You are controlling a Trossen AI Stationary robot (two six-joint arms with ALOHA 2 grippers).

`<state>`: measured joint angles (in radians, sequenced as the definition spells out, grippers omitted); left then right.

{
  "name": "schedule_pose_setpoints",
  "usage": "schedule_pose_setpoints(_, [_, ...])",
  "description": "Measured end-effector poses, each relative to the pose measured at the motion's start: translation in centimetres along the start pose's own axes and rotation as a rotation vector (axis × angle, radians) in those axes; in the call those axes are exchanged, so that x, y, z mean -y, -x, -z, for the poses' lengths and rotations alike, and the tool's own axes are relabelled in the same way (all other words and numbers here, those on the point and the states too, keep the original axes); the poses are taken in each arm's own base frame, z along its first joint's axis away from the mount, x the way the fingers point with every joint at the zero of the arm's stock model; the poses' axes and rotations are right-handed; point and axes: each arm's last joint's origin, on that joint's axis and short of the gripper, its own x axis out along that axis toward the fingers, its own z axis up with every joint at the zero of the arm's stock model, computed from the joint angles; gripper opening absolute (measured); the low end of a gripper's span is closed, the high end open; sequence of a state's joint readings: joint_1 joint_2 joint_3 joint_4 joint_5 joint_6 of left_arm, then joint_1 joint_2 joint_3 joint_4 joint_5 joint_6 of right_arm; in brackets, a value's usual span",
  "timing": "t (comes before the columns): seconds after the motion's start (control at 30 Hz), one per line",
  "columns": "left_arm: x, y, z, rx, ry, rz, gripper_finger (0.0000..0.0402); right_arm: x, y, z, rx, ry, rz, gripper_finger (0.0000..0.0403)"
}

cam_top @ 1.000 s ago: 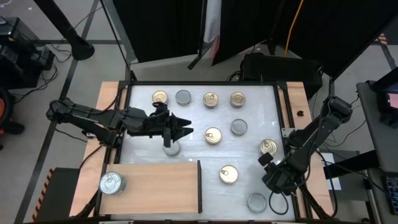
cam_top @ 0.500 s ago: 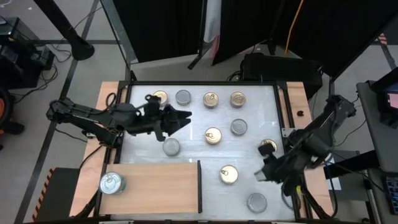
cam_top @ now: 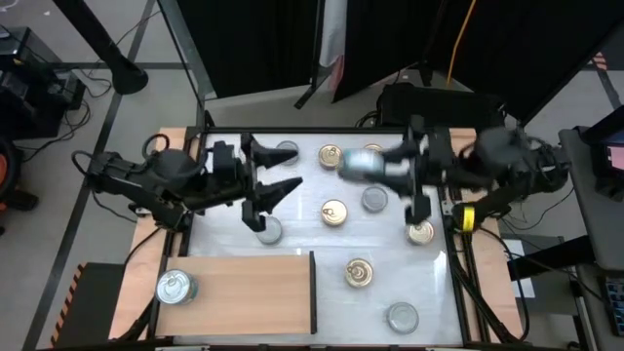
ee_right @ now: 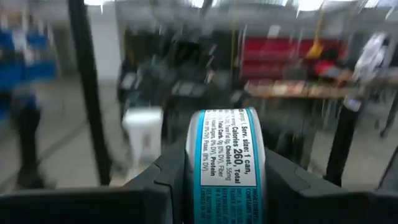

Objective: Stack canned seafood by type on shelf
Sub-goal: Stack the yellow blue tuna can on top of the yellow blue tuna can on the shelf

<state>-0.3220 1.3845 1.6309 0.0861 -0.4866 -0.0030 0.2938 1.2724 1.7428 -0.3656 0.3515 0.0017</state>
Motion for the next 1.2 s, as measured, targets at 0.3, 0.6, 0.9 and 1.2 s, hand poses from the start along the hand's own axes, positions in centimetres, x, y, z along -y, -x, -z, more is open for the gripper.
schedule_pose_setpoints(0.3, [-0.4,-0.2,-2.9,-0.112,-0.180,-0.041,0.0279,2.1,-4.3,-0.3,0.194,-0.055,-0.053,0.0129])
schedule_pose_setpoints(0.6, [-1.9,0.4,-2.9,-0.228,-0.196,-0.060,0.0279,2.0,-9.1,2.3,0.220,-0.117,-0.086,0.0130])
schedule_pose_setpoints(0.9, [-2.5,2.2,-3.5,-0.299,-0.192,0.005,0.0231,1.8,-10.6,3.5,0.206,-0.130,-0.086,0.0130])
schedule_pose_setpoints(1.2, [-3.2,4.1,-4.9,-0.299,-0.182,0.044,0.0103,2.1,-10.8,3.7,0.190,-0.124,-0.075,0.0130])
